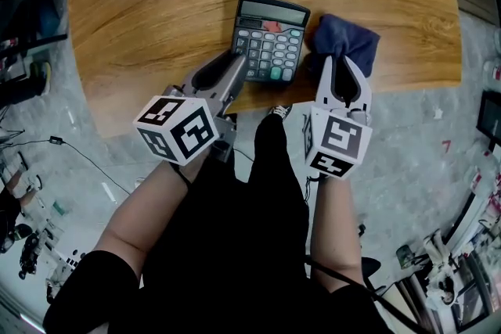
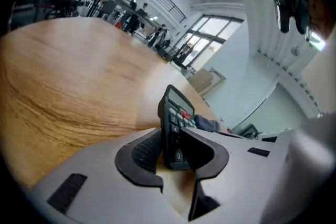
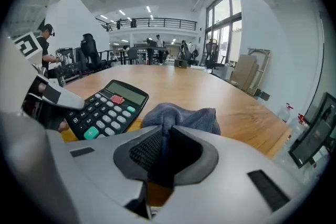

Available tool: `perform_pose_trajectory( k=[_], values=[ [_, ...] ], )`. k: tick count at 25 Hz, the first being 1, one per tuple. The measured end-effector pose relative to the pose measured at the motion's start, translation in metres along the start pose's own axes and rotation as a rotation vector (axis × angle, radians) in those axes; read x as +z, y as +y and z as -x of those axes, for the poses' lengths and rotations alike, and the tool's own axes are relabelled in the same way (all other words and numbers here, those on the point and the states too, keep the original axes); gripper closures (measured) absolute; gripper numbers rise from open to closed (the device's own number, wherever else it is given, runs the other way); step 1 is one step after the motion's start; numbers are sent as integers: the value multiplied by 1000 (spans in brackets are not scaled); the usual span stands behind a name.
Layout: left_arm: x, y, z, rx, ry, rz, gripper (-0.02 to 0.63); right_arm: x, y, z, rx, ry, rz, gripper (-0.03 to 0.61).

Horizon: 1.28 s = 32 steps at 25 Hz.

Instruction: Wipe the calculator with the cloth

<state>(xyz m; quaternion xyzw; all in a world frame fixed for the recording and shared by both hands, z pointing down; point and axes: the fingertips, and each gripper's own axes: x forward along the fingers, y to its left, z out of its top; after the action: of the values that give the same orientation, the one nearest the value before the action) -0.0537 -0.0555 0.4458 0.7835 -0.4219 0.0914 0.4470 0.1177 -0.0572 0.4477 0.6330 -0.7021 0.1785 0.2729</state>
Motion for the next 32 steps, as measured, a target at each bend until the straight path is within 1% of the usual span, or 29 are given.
perform_pose_trajectory(
  k=[2,5,8,11,13,16,17,18,19,22,24,26,28,30,32],
  values=[
    [-1,3,0,48,11,-69,508,4,-2,3,-4,-10,2,540],
    [-4,6,-1,101,24,-149,503,6,-5,6,5,-8,-4,538],
    [-5,8,3,138,34,-195,499,5,-4,12,36,12,-28,538],
    [-2,2,19,147,27,-223,495,12,-2,29,41,11,-31,538],
    [18,-12,27,127,-27,-260,495,33,-4,40,34,-46,-18,538],
    [58,-45,44,57,-129,-298,503,78,-1,62,35,-159,13,538],
    [68,-56,53,39,-153,-301,528,92,3,75,37,-189,23,538],
    [77,-67,64,27,-177,-309,574,107,8,89,43,-219,34,540],
    [85,-79,74,12,-203,-324,600,121,14,102,54,-251,45,540],
    [112,-118,99,-58,-294,-387,606,160,30,140,104,-361,78,540],
    [120,-142,116,-97,-342,-425,606,176,39,165,129,-416,85,552],
    [123,-162,134,-110,-382,-473,607,187,52,189,162,-453,77,561],
    [125,-175,152,-107,-419,-523,607,196,67,208,202,-477,54,561],
    [127,-183,166,-88,-449,-547,607,199,77,220,228,-486,27,563],
    [128,-188,175,-62,-467,-558,607,202,84,229,231,-492,30,563]
  ],
)
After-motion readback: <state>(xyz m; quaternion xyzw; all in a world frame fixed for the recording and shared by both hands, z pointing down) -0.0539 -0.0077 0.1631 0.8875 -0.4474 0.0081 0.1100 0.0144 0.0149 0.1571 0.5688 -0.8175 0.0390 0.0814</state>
